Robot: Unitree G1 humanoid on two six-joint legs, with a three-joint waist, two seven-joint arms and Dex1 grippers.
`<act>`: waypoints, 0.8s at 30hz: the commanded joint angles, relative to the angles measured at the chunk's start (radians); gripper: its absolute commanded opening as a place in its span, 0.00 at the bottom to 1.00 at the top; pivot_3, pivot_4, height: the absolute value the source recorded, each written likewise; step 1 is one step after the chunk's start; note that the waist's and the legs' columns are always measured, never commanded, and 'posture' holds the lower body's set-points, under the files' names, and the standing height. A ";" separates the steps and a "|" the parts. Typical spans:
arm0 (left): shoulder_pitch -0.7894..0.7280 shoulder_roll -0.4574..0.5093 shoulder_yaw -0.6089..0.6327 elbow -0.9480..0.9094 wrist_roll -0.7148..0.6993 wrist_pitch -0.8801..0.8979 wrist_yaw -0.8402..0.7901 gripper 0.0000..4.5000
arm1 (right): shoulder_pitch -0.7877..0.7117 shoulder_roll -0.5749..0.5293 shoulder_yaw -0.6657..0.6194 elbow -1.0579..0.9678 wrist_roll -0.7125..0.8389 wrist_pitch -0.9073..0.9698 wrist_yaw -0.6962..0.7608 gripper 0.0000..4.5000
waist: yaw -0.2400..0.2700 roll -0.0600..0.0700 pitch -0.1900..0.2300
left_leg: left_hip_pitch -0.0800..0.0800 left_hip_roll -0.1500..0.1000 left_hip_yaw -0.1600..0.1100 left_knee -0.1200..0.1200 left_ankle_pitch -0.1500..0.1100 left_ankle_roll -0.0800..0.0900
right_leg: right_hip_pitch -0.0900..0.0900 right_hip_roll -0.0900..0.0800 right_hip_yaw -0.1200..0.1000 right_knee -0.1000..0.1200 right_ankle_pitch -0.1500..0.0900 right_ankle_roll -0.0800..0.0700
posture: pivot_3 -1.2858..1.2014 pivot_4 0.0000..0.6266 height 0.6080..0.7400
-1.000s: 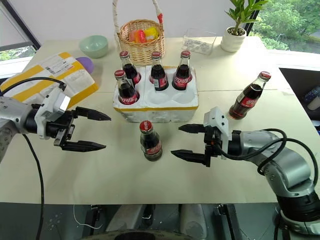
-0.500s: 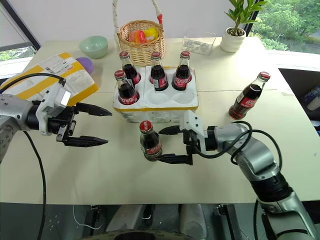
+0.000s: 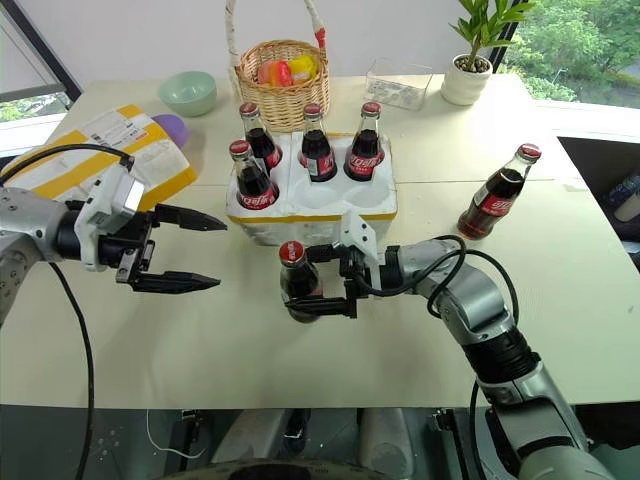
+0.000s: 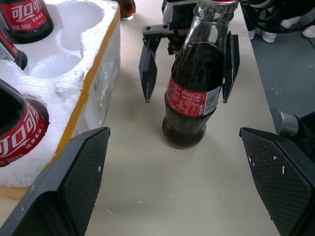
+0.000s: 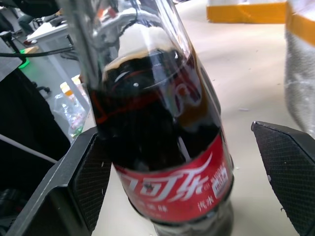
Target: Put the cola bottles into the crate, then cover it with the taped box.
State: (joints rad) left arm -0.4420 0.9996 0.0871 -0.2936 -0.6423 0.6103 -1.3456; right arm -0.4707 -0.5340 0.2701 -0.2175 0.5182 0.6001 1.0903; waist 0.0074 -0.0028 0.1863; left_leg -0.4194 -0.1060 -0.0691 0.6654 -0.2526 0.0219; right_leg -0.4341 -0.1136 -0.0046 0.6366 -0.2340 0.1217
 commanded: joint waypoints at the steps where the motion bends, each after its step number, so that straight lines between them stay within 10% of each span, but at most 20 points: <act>1: -0.023 0.004 0.011 -0.005 -0.007 -0.006 0.004 1.00 | 0.000 -0.005 -0.005 -0.028 0.017 0.006 0.027 0.88 | 0.000 0.000 0.000 | 0.000 0.000 0.000 0.000 0.000 0.000 | 0.000 0.000 0.000 0.000 0.000 0.000 | 0.52 0.24 0.99; 4: -0.033 0.001 0.003 0.011 0.002 -0.015 0.001 1.00 | 0.008 -0.010 -0.017 -0.048 0.032 0.022 0.030 0.62 | 0.000 0.000 0.000 | 0.000 0.000 0.000 0.000 0.000 0.000 | 0.000 0.000 0.000 0.000 0.000 0.000 | 0.52 0.24 0.99; 16: -0.072 -0.018 -0.022 0.060 0.027 -0.042 -0.009 1.00 | -0.105 -0.056 -0.252 -0.127 0.277 0.234 -0.028 0.62 | 0.001 -0.001 0.000 | 0.000 0.000 -0.001 0.000 0.000 0.001 | 0.000 0.000 0.000 0.000 0.000 0.000 | 0.52 0.24 0.99; 24: -0.108 -0.043 -0.007 0.084 0.005 -0.029 0.015 1.00 | -0.442 -0.048 -0.414 0.116 0.340 0.303 -0.176 0.62 | -0.004 -0.001 0.000 | 0.000 0.000 -0.001 -0.002 -0.001 0.001 | -0.001 -0.001 0.000 0.000 0.000 0.000 | 0.52 0.24 0.99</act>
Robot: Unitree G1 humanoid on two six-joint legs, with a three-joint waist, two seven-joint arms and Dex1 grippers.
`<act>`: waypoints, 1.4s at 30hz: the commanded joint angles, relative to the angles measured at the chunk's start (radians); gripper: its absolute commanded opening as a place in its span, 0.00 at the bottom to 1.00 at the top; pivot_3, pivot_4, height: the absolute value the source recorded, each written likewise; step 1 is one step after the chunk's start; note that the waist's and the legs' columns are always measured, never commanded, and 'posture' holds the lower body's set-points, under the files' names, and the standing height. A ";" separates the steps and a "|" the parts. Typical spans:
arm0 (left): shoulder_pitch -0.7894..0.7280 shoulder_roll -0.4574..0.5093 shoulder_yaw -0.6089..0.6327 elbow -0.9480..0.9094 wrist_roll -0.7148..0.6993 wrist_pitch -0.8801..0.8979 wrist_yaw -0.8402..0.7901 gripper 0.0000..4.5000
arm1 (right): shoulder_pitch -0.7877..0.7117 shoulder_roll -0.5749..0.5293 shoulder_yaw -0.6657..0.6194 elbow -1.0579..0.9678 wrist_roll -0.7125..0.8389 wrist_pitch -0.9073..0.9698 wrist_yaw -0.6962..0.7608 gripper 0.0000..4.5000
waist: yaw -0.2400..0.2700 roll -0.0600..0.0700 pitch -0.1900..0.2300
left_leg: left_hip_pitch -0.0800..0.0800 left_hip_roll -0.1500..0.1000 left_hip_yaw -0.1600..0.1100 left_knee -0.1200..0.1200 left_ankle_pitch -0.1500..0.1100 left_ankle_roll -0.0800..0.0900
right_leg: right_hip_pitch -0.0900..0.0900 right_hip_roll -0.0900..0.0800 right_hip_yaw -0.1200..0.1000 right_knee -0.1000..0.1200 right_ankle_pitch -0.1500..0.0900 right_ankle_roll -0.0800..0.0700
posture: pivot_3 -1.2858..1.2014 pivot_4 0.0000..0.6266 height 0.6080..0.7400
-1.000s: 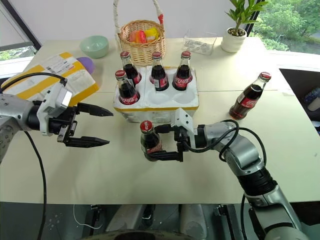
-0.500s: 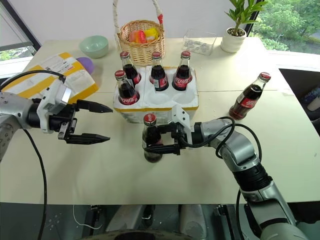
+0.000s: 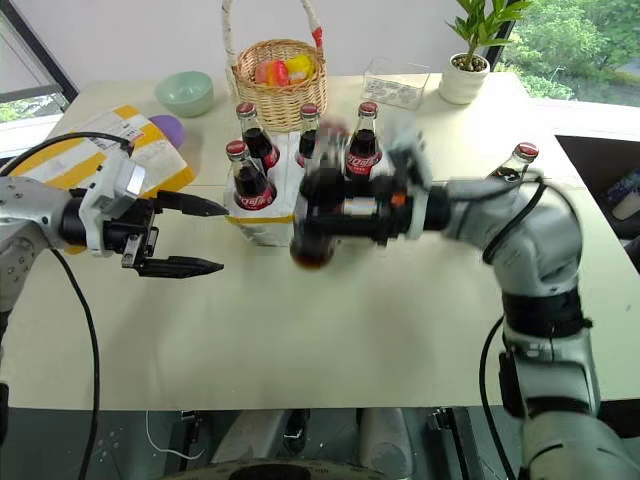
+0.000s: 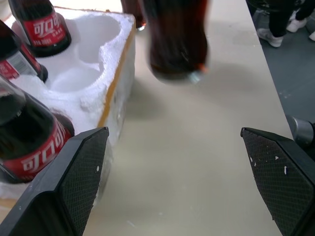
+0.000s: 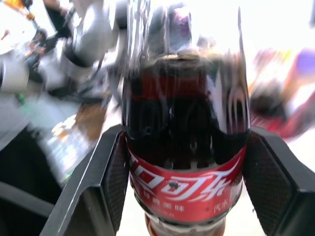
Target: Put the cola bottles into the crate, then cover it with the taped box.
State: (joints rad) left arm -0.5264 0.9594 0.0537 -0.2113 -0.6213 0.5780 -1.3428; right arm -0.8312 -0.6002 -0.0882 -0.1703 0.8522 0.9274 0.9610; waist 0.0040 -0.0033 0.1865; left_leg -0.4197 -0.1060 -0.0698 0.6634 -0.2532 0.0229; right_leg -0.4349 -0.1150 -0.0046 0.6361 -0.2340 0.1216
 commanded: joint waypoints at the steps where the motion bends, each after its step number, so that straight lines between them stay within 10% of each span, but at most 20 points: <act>1: -0.026 -0.006 0.032 0.002 -0.021 0.007 0.016 1.00 | -0.107 0.025 -0.052 0.103 -0.011 -0.033 -0.059 0.62 | -0.001 0.000 0.000 | 0.000 0.000 0.000 0.000 0.000 0.000 | 0.000 0.000 0.000 0.000 0.000 0.000 | 0.52 0.24 0.99; 24: -0.015 -0.079 0.147 -0.055 -0.133 0.087 0.228 1.00 | -0.048 0.216 0.258 0.363 -0.465 -0.329 -0.081 0.62 | -0.020 0.000 0.000 | -0.005 -0.002 0.000 0.002 0.003 -0.005 | -0.009 0.000 0.000 0.010 0.000 0.000 | 0.52 0.24 0.99; 28: -0.019 -0.084 0.139 -0.053 -0.129 0.080 0.233 1.00 | -0.037 0.226 0.253 0.368 -0.488 -0.304 -0.100 0.99 | -0.021 0.000 0.000 | -0.005 -0.002 0.000 0.002 0.003 -0.006 | -0.009 0.000 0.000 0.010 0.000 0.000 | 0.52 0.24 0.99; 42: -0.071 -0.100 0.080 -0.007 -0.107 0.063 0.170 1.00 | 0.108 -0.009 -0.044 -0.174 -0.236 0.057 -0.170 0.99 | -0.015 0.000 0.000 | -0.005 -0.002 0.000 0.002 0.002 -0.004 | -0.008 0.000 0.000 0.009 0.000 0.000 | 0.52 0.24 0.99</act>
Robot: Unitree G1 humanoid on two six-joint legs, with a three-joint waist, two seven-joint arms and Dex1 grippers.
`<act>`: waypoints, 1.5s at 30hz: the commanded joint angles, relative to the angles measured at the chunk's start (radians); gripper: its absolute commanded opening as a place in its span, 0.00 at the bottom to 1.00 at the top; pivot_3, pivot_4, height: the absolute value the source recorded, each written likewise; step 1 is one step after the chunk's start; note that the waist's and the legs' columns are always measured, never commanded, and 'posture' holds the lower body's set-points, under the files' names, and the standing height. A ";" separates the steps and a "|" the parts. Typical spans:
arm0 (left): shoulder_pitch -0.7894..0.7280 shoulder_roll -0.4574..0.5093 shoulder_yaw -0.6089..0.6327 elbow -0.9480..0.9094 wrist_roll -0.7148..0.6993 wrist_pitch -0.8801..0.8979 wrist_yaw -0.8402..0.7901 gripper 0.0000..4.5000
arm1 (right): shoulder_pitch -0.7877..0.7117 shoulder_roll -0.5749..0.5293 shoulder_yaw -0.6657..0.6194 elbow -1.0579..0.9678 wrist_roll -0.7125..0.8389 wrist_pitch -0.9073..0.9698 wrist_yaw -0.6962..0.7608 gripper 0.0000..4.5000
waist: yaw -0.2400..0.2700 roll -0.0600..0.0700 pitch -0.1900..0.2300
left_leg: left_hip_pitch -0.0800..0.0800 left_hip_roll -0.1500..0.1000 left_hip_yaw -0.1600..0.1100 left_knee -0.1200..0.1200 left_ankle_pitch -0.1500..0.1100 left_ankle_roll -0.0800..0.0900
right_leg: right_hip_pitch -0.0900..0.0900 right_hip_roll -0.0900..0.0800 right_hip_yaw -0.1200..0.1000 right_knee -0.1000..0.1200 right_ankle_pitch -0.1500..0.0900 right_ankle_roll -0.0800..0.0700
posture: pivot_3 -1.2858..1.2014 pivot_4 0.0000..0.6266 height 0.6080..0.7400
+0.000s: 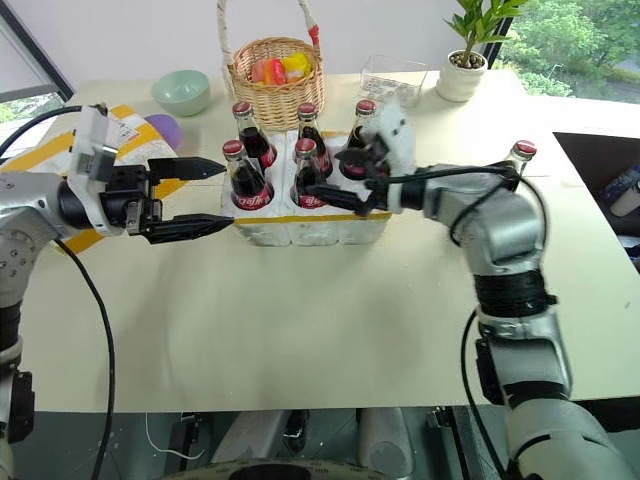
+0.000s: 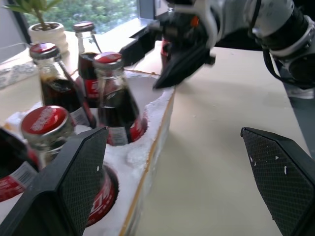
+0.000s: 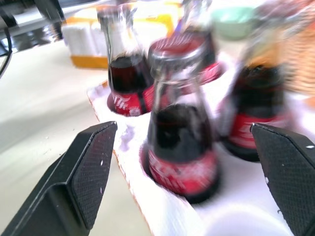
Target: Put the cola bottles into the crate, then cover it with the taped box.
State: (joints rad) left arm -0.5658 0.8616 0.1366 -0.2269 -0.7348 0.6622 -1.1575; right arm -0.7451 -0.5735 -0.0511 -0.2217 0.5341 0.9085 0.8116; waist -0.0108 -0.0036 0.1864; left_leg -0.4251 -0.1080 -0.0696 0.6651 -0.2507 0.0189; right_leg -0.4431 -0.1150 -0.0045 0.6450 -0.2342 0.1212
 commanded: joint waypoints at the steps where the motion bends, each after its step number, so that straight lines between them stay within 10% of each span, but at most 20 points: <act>1: -0.035 -0.005 -0.008 0.013 0.009 -0.024 -0.018 1.00 | 0.033 -0.049 -0.098 -0.146 0.100 0.096 -0.028 0.99 | -0.001 0.000 0.000 | 0.000 0.000 0.000 0.000 0.000 0.000 | 0.000 0.000 0.000 0.000 0.000 0.000 | 0.52 0.24 0.99; 8: -0.151 -0.088 -0.155 0.112 0.098 -0.099 -0.105 1.00 | 0.283 -0.257 -0.387 -0.376 0.344 0.277 0.003 0.99 | 0.025 0.000 0.000 | 0.000 0.000 0.000 0.001 -0.002 0.004 | 0.003 -0.002 0.000 -0.003 0.000 0.000 | 0.52 0.24 0.99; 18: -0.159 -0.094 -0.158 0.103 0.090 -0.083 -0.160 1.00 | 0.633 -0.224 -0.714 -0.366 0.292 0.283 -0.225 0.99 | 0.024 -0.001 0.000 | 0.001 0.001 0.000 0.001 -0.002 0.004 | 0.004 -0.002 0.000 -0.004 0.000 0.000 | 0.52 0.24 0.99; 45: -0.131 -0.071 -0.102 0.024 0.061 -0.039 -0.110 1.00 | 0.466 -0.116 -0.481 0.014 0.062 -0.018 -0.452 0.99 | 0.021 -0.001 0.000 | 0.006 0.001 0.001 0.001 -0.002 0.004 | 0.009 -0.001 0.000 -0.005 0.000 0.000 | 0.52 0.24 0.99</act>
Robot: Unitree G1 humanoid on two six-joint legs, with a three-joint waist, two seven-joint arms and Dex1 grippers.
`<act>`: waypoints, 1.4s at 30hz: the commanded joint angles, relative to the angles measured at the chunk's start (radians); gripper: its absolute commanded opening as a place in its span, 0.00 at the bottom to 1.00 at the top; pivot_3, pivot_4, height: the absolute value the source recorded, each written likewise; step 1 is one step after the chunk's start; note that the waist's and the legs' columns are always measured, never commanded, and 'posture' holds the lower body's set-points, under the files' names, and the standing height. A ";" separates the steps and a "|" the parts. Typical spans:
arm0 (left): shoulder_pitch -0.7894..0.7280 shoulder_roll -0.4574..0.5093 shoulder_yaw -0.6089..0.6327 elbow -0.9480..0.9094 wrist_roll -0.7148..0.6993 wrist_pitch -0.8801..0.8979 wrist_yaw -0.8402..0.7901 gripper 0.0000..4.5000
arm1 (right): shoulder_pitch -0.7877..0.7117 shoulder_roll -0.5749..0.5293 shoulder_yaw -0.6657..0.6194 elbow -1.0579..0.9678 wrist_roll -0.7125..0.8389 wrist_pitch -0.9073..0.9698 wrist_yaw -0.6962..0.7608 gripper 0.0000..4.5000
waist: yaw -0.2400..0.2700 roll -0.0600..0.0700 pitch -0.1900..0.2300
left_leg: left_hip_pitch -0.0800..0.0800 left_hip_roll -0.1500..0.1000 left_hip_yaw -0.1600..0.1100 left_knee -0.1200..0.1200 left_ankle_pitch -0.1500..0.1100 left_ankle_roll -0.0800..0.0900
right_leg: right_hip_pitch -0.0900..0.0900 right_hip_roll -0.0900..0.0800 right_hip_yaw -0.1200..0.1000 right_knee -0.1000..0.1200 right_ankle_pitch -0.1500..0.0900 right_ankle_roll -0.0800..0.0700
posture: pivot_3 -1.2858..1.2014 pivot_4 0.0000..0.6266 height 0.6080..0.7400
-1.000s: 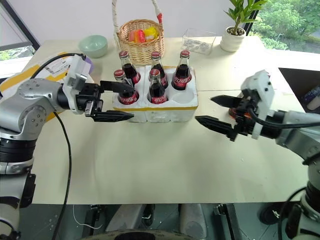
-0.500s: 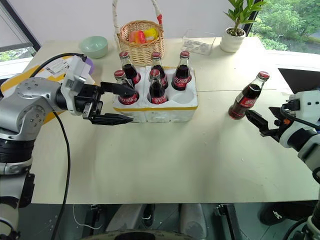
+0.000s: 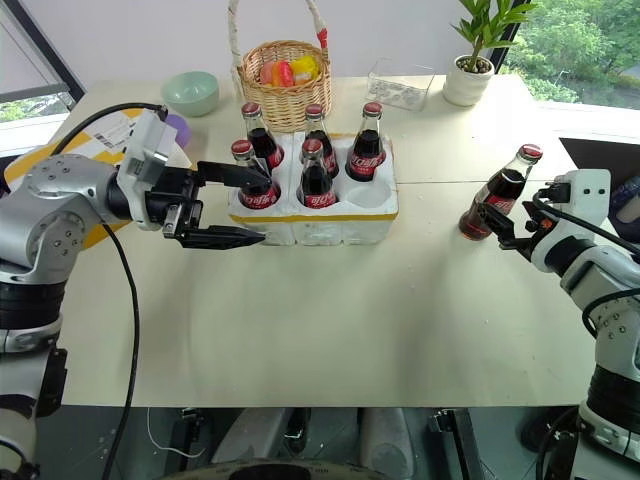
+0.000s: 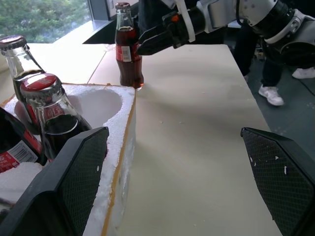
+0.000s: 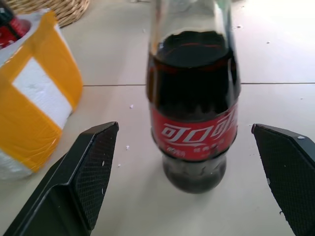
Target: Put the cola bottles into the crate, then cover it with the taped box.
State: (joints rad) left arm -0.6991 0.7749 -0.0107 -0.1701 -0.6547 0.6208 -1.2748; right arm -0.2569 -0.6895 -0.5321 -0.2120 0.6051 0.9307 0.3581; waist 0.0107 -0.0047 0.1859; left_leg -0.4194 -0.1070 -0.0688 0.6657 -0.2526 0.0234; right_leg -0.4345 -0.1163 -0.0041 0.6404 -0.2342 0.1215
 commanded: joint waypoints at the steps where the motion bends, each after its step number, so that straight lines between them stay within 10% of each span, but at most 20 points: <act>1: 0.004 0.018 0.046 -0.035 -0.022 0.004 0.009 1.00 | -0.027 0.003 0.008 0.012 -0.013 -0.048 0.005 0.99 | 0.000 0.000 0.000 | 0.000 0.000 0.000 0.000 0.000 0.000 | 0.000 0.000 0.000 0.000 0.000 0.000 | 0.52 0.24 0.99; 14: 0.006 0.018 0.054 -0.060 -0.037 0.026 0.029 1.00 | -0.101 0.065 0.082 0.181 -0.066 -0.200 0.029 0.99 | 0.000 0.000 0.000 | 0.001 0.000 0.000 0.000 0.000 0.000 | 0.000 0.002 0.000 0.000 0.000 0.000 | 0.52 0.24 0.99; 19: 0.011 0.018 0.056 -0.068 -0.041 0.030 0.034 1.00 | -0.115 0.084 0.075 0.227 -0.071 -0.247 0.028 0.61 | -0.002 0.000 0.000 | 0.001 0.000 0.000 0.000 0.001 -0.001 | 0.000 0.002 0.000 0.000 0.000 0.000 | 0.52 0.24 0.99; 42: 0.083 0.045 0.109 -0.097 -0.055 0.022 0.092 1.00 | -0.441 0.045 0.209 -0.098 0.239 -0.049 0.159 0.62 | -0.019 0.003 0.002 | 0.000 0.002 0.000 -0.003 0.000 -0.001 | -0.001 0.002 0.001 -0.001 0.000 0.000 | 0.52 0.24 0.99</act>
State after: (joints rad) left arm -0.6189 0.8049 0.0629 -0.2416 -0.6998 0.6500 -1.1895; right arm -0.6750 -0.6436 -0.3495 -0.2524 0.8423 0.8913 0.5069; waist -0.0087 -0.0015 0.1879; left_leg -0.4191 -0.1058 -0.0687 0.6632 -0.2525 0.0229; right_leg -0.4353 -0.1145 -0.0035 0.6391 -0.2342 0.1213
